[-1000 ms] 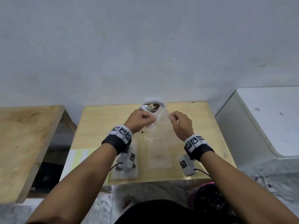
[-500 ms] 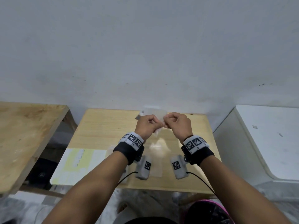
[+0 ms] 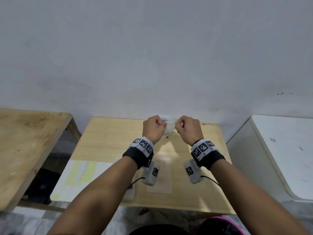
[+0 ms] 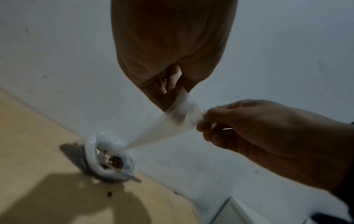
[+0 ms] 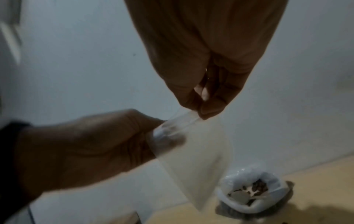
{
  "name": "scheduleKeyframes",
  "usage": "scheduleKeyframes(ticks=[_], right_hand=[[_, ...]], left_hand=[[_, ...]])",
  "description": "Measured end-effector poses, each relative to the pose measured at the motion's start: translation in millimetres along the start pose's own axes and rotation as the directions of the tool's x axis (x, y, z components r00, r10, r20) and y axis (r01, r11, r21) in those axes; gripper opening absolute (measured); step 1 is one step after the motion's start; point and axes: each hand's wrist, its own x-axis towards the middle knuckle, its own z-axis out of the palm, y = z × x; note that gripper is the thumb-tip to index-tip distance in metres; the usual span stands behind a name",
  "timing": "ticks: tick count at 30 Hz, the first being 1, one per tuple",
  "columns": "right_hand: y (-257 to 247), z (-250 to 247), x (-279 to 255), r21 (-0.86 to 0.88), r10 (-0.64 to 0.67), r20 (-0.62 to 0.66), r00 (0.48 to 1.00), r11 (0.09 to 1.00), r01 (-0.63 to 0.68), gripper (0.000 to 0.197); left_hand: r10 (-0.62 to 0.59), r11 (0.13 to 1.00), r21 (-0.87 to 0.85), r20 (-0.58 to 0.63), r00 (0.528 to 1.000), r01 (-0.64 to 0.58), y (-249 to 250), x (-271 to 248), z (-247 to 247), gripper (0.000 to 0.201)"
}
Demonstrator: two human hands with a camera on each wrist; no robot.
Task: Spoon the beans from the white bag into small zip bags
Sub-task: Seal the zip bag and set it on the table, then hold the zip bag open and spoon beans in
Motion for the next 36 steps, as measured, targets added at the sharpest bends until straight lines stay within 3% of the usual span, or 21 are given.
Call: scheduleKeyframes(ticks=[3, 4, 6, 9, 12, 16, 19, 21, 25, 28, 32, 36], right_hand=[[-4, -2, 9, -0.101, -0.072, 0.041, 0.997, 0.992, 0.076, 0.017], [-5, -2, 12, -0.119, -0.097, 0.068, 0.993, 0.987, 0.105, 0.017], [-11, -1, 19, -0.157, -0.143, 0.126, 0.982, 0.974, 0.162, 0.018], [-18, 2, 31, -0.166, -0.164, 0.143, 0.976, 0.968, 0.187, 0.018], [-25, 9, 39, -0.158, -0.132, 0.12, 0.984, 0.976, 0.15, 0.014], [-32, 23, 48, -0.122, -0.028, 0.222, 0.975, 0.991, 0.056, 0.027], [-34, 29, 59, -0.221, 0.012, 0.228, 0.974, 0.974, 0.039, 0.016], [-32, 29, 66, -0.332, 0.029, 0.194, 0.981, 0.942, 0.038, 0.021], [-25, 28, 76, -0.43, -0.026, 0.066, 0.997, 0.902, 0.052, 0.027], [-24, 30, 79, -0.393, -0.072, 0.015, 0.997, 0.917, 0.072, 0.027], [-23, 28, 83, -0.351, -0.138, 0.121, 0.983, 0.92, 0.172, 0.024], [-23, 32, 86, -0.383, -0.122, 0.171, 0.978, 0.906, 0.18, 0.024]], left_hand=[[0.091, 0.973, 0.205, 0.075, 0.993, -0.105, 0, 14, -5, 0.019], [0.118, 0.965, 0.217, 0.129, 0.985, -0.145, 1, 17, -8, 0.012], [0.172, 0.956, 0.2, 0.217, 0.961, -0.216, 1, 23, -9, 0.021], [0.245, 0.932, 0.225, 0.184, 0.952, -0.283, 5, 35, -10, 0.024], [0.227, 0.942, 0.228, 0.105, 0.968, -0.245, 6, 50, -11, 0.014], [0.187, 0.957, 0.21, 0.086, 0.978, -0.202, 3, 67, -17, 0.028], [0.157, 0.945, 0.27, 0.125, 0.98, -0.185, -2, 80, -22, 0.027], [0.135, 0.915, 0.352, 0.194, 0.972, -0.197, -4, 87, -27, 0.022], [0.13, 0.851, 0.442, 0.347, 0.929, -0.284, -2, 96, -31, 0.021], [0.136, 0.854, 0.437, 0.338, 0.931, -0.283, 7, 102, -36, 0.019], [0.15, 0.875, 0.409, 0.277, 0.949, -0.257, 5, 114, -40, 0.021], [0.179, 0.867, 0.405, 0.292, 0.939, -0.291, -2, 118, -37, 0.011]])
